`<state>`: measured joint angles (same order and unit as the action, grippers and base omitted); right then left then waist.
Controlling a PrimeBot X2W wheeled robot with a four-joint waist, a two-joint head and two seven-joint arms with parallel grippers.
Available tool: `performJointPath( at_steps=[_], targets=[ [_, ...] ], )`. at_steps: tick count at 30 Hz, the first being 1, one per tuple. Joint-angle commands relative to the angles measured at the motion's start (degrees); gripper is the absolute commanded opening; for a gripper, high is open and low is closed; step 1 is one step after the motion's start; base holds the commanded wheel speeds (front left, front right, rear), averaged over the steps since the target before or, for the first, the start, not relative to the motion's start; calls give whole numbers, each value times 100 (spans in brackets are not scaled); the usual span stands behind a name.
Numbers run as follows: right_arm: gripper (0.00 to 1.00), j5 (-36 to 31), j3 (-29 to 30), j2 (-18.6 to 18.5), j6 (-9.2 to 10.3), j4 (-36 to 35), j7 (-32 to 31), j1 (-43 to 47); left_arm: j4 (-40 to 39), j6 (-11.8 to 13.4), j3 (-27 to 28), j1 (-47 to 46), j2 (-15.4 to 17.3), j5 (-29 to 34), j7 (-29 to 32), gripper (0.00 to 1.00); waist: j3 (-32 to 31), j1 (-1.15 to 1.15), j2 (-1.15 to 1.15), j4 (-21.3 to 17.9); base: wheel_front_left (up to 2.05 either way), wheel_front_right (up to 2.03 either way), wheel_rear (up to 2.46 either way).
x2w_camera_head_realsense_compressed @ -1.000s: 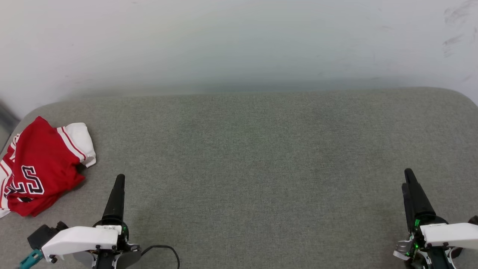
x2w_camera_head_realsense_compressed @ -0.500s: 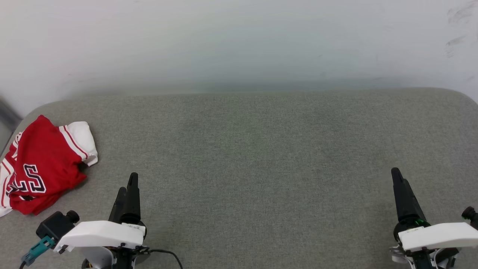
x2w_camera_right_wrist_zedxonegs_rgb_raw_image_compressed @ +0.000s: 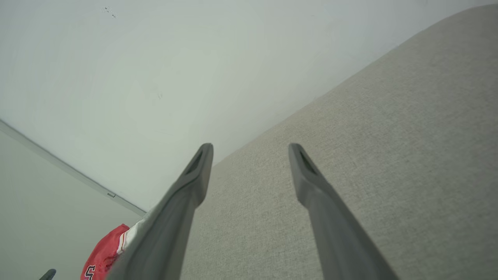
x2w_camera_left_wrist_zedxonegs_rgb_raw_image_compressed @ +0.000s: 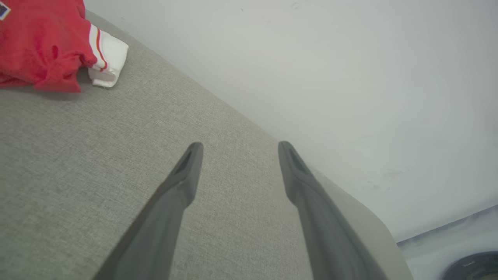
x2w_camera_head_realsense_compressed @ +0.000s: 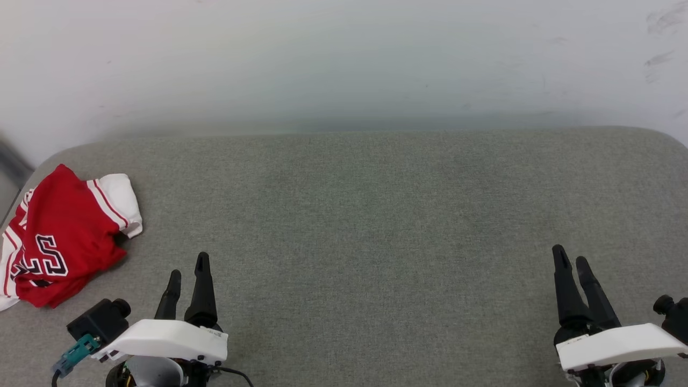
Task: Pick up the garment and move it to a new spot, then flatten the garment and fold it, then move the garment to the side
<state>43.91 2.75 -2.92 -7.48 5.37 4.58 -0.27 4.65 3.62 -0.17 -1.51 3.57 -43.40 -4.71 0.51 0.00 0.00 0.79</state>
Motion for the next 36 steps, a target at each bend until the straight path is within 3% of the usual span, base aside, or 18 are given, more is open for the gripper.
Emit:
performJointPath(
  at_steps=[1, 20, 36],
  targets=[
    [100, -265, -47, -2, -2, -158, 76, -13, -119, 62, -73, -14, 75, 255, -71, 100, 0, 0, 0, 4, 0, 0, 0],
    [100, -1562, -146, 1, -2, -354, 379, 128, -259, 294, -456, 88, 171, 1414, -371, 100, -8, 0, 0, 21, 0, 0, 0],
    [100, -2405, -128, 3, -1, -461, 611, 279, -383, 315, -566, 263, 176, 2314, -595, 100, -21, 0, 0, 23, 0, 0, 0]
  ],
)
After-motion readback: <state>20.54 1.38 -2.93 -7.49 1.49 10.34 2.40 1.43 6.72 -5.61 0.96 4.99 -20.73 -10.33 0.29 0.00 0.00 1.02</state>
